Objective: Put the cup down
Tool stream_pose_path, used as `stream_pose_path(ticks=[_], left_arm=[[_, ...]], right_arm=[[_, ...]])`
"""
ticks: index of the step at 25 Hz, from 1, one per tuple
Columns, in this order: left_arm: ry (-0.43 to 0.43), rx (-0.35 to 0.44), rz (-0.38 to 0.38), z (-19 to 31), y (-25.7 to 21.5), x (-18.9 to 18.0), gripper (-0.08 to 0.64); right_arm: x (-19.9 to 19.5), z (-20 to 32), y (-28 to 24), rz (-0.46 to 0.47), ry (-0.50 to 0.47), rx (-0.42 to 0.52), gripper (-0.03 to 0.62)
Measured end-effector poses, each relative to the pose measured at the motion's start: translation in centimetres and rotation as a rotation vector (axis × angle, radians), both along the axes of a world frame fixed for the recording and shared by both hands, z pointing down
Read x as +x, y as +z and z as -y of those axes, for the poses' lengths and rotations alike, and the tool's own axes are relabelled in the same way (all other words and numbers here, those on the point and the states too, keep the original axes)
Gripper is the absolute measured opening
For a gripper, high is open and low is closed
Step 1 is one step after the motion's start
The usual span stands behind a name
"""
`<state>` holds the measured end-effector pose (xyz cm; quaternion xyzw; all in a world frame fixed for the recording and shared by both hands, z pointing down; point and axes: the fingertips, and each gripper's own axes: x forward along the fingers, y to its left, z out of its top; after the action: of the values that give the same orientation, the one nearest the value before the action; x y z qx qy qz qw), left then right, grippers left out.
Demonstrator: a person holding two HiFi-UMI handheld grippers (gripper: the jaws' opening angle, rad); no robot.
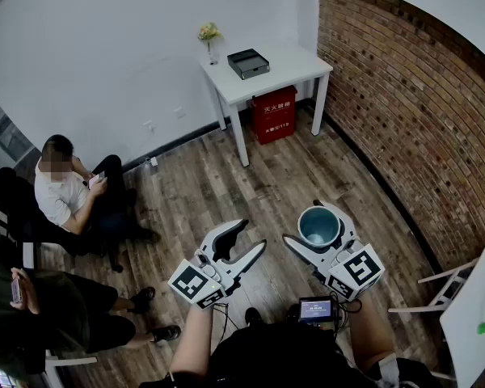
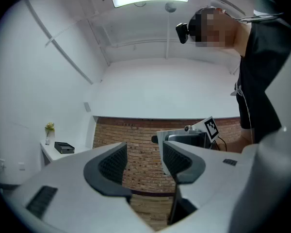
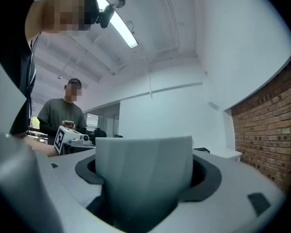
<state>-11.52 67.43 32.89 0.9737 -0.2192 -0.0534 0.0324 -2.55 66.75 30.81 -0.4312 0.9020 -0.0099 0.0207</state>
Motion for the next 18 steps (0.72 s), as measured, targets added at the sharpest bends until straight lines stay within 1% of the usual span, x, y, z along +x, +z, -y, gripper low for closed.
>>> stream_pose_path(ticks=[8,14,18], left_arm=[[0.000,0.001,0.002,0.21,-0.07,-0.02,0.235],[0.005,-0.002,0.003,0.30,-0.04,0.06,0.233],[0.010,-0.007,0.004,0.34,0.31,0.22,0.229]], right_arm=[[0.03,0.20,0.00,-0.004,0.001,0.001,0.422],[0.09,0.22,-0.21,0.022,-0.004,0.002,0.422],[0.37,0.19,-0.06,0.019,0.004,0.001,0.422]])
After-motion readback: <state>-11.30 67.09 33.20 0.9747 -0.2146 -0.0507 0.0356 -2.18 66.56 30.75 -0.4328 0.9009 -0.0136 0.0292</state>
